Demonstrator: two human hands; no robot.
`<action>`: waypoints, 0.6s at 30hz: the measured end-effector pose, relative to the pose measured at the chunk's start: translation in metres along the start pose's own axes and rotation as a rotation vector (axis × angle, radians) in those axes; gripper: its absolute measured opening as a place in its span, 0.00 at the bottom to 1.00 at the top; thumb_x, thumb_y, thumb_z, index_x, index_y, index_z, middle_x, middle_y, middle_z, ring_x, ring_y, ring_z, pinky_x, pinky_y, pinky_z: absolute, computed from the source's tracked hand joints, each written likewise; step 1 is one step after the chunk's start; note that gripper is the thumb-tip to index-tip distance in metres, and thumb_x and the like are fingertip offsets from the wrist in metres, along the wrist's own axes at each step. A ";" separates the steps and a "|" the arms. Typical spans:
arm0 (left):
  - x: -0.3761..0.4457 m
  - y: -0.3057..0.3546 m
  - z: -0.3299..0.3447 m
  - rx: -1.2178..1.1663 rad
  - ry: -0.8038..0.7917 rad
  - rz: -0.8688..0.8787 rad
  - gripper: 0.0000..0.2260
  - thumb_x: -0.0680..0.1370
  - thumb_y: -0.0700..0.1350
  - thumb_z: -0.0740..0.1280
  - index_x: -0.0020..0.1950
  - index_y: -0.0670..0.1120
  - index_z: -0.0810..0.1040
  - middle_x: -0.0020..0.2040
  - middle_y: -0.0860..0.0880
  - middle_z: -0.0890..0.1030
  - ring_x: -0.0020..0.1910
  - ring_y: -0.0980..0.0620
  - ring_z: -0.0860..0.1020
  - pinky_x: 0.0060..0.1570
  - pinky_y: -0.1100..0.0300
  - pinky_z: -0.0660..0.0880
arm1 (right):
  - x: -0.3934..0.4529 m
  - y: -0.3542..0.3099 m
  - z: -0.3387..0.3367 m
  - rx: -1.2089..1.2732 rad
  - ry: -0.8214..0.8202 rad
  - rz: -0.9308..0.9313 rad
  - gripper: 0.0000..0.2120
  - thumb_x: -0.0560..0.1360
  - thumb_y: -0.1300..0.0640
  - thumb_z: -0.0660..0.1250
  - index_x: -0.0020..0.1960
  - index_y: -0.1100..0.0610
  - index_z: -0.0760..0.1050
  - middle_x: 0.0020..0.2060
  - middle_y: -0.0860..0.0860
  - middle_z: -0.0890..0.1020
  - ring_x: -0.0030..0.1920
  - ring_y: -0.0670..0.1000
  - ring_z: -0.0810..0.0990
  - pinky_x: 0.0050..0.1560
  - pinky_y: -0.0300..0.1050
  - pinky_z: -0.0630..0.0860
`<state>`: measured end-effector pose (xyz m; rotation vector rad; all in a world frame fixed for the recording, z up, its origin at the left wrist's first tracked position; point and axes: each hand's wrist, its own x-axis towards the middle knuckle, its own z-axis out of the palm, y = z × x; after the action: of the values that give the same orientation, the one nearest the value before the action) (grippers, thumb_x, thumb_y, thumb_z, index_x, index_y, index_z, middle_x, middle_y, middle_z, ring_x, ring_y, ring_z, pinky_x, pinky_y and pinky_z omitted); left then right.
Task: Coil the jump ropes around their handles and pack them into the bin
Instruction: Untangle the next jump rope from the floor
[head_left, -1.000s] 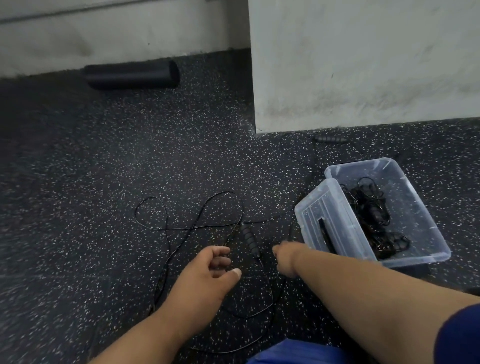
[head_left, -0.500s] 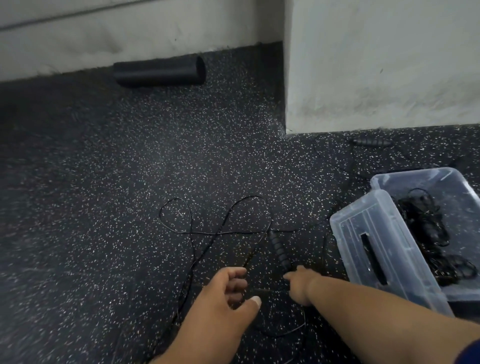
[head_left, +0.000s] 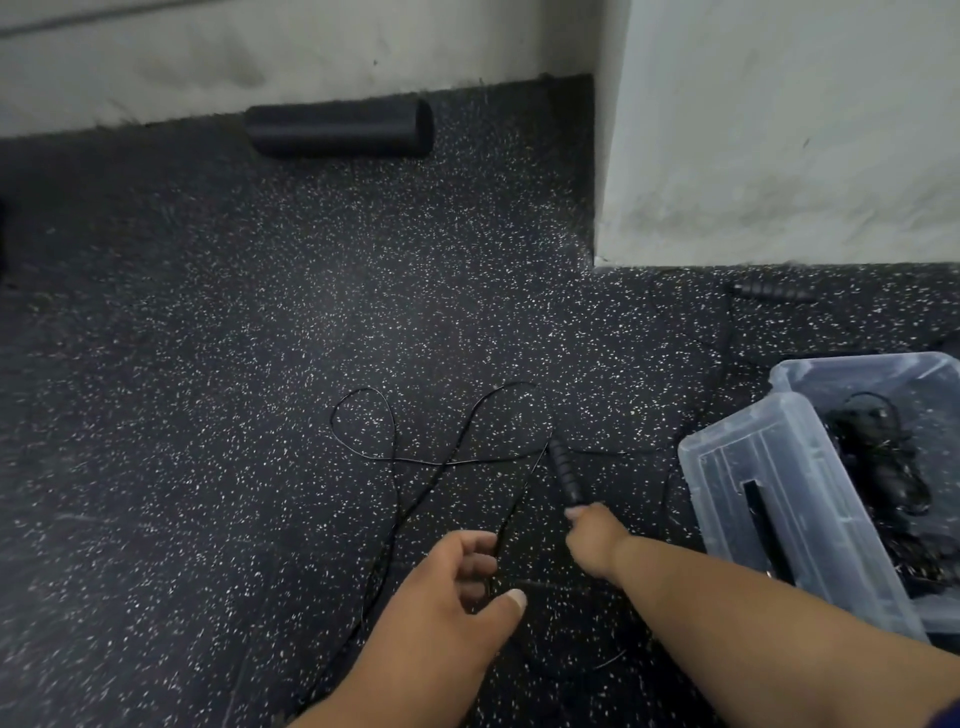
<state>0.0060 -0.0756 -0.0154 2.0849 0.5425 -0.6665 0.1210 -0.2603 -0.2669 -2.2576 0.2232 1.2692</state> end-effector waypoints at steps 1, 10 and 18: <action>0.000 0.000 0.000 0.009 -0.003 0.006 0.19 0.77 0.57 0.74 0.64 0.67 0.72 0.59 0.67 0.79 0.58 0.69 0.78 0.65 0.60 0.77 | -0.004 -0.008 -0.007 0.172 0.031 -0.025 0.20 0.82 0.62 0.61 0.73 0.58 0.76 0.63 0.56 0.79 0.62 0.57 0.79 0.68 0.49 0.75; -0.012 0.003 -0.002 0.098 0.008 0.065 0.31 0.77 0.59 0.73 0.77 0.61 0.65 0.72 0.62 0.71 0.63 0.62 0.73 0.68 0.61 0.71 | -0.137 -0.107 -0.084 0.894 0.017 -0.209 0.17 0.79 0.67 0.57 0.54 0.59 0.85 0.33 0.50 0.72 0.27 0.45 0.65 0.23 0.37 0.61; -0.041 0.017 0.015 0.077 0.003 0.153 0.43 0.77 0.60 0.72 0.85 0.60 0.50 0.84 0.52 0.56 0.81 0.49 0.60 0.79 0.50 0.60 | -0.294 -0.166 -0.112 1.177 -0.174 -0.433 0.18 0.79 0.64 0.56 0.60 0.61 0.82 0.32 0.49 0.73 0.28 0.44 0.68 0.24 0.35 0.66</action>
<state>-0.0194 -0.1029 0.0130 2.1744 0.3591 -0.6037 0.1089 -0.2128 0.0857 -1.0933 0.2902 0.7519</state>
